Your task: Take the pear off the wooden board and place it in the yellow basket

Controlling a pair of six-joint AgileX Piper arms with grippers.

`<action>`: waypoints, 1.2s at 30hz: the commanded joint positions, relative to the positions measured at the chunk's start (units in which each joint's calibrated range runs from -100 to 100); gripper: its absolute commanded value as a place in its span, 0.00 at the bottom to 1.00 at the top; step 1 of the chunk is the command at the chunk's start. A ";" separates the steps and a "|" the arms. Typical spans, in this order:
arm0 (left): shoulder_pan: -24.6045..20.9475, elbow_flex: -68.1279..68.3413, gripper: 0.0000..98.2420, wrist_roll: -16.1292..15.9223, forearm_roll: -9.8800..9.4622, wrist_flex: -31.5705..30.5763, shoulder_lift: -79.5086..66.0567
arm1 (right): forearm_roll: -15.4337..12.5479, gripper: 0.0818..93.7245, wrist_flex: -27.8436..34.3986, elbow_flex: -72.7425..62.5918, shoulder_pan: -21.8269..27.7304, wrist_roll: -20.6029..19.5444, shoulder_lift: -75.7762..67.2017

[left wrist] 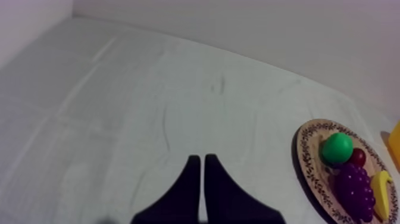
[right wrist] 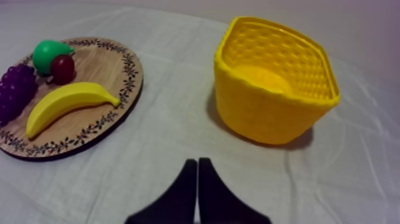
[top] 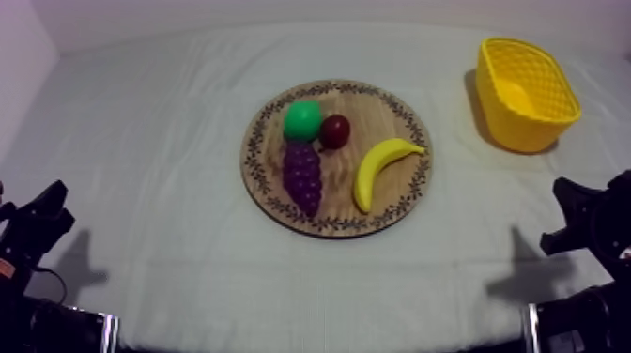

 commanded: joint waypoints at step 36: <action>0.00 -0.02 0.00 0.01 0.01 0.00 0.02 | 12.82 0.00 22.72 -39.24 -16.84 -11.36 41.73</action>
